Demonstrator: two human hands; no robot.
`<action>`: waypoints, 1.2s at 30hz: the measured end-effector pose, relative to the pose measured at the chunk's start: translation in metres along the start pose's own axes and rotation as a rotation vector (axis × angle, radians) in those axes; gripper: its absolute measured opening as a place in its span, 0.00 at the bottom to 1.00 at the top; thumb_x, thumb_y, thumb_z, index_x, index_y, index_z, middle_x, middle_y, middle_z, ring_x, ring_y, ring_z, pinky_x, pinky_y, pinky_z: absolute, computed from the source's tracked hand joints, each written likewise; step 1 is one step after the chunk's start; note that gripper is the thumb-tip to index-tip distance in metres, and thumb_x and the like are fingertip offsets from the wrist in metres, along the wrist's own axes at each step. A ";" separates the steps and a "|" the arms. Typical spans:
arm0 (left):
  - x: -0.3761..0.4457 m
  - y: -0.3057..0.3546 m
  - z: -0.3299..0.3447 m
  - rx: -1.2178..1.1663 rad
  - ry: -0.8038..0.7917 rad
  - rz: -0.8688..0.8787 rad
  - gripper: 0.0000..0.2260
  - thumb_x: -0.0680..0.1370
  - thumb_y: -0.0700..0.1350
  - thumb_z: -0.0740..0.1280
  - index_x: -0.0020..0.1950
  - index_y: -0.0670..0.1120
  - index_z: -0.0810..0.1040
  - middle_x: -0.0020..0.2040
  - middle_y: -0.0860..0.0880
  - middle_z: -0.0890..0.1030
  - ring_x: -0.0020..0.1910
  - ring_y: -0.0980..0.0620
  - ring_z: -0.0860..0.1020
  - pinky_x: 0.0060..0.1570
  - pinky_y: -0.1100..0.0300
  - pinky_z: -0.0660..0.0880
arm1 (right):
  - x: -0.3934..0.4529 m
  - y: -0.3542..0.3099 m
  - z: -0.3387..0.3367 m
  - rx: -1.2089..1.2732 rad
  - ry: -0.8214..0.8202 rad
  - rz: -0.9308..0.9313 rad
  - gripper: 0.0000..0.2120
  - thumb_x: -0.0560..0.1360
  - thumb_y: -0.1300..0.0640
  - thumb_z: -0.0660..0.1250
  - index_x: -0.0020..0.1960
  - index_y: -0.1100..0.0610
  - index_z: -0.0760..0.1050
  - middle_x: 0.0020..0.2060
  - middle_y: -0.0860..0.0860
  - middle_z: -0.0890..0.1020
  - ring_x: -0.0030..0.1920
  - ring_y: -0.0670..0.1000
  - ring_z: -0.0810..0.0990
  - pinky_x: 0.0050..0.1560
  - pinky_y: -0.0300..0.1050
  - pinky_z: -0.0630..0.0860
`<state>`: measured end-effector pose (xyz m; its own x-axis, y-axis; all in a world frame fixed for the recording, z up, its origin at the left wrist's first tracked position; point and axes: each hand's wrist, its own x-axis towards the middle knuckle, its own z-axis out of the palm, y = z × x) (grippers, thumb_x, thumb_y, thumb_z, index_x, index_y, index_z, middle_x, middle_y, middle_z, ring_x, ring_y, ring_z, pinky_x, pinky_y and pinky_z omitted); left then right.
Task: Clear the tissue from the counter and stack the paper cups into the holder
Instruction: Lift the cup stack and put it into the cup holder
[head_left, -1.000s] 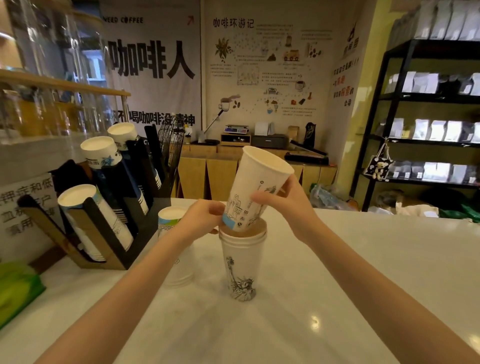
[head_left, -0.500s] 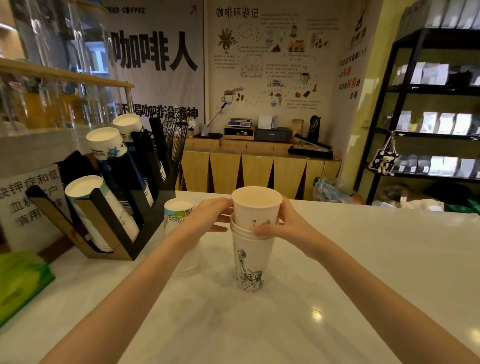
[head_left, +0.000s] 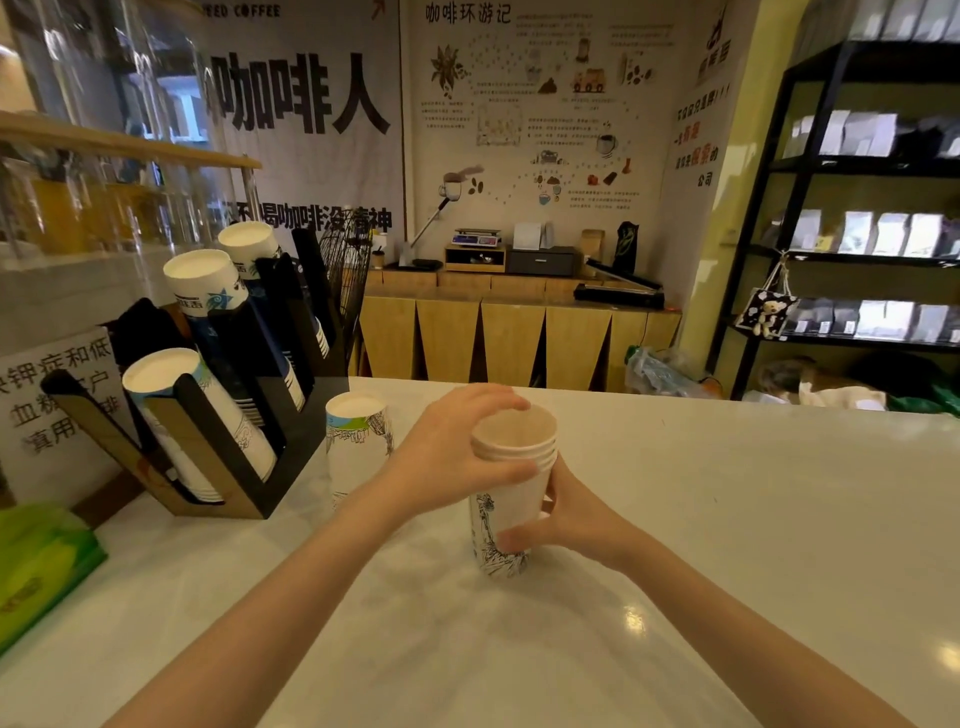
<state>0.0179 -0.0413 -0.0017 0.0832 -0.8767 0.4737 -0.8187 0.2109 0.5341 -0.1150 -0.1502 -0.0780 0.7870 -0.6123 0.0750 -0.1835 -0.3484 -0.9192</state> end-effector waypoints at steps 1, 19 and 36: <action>-0.002 0.001 0.003 0.039 -0.001 0.042 0.24 0.67 0.53 0.72 0.62 0.53 0.72 0.65 0.54 0.72 0.63 0.59 0.67 0.64 0.61 0.63 | 0.001 0.005 0.003 -0.019 -0.004 -0.004 0.53 0.54 0.53 0.81 0.70 0.44 0.54 0.63 0.45 0.72 0.63 0.47 0.73 0.62 0.50 0.75; -0.005 -0.018 -0.054 -0.026 0.448 0.002 0.24 0.74 0.46 0.65 0.69 0.48 0.63 0.59 0.52 0.73 0.54 0.58 0.72 0.45 0.78 0.71 | 0.009 -0.074 -0.026 -0.031 0.231 -0.253 0.30 0.59 0.55 0.78 0.58 0.50 0.71 0.51 0.47 0.79 0.49 0.46 0.81 0.41 0.38 0.81; -0.031 -0.081 -0.060 -0.003 0.421 -0.363 0.32 0.67 0.56 0.71 0.67 0.53 0.61 0.64 0.52 0.75 0.58 0.55 0.72 0.53 0.59 0.71 | 0.092 -0.180 0.026 -0.077 0.264 -0.511 0.33 0.62 0.54 0.77 0.62 0.54 0.66 0.47 0.40 0.75 0.48 0.41 0.76 0.42 0.33 0.76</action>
<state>0.1157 -0.0048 -0.0174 0.5801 -0.6451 0.4973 -0.6935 -0.0709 0.7170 0.0056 -0.1254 0.0843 0.6150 -0.5060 0.6048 0.1311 -0.6907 -0.7112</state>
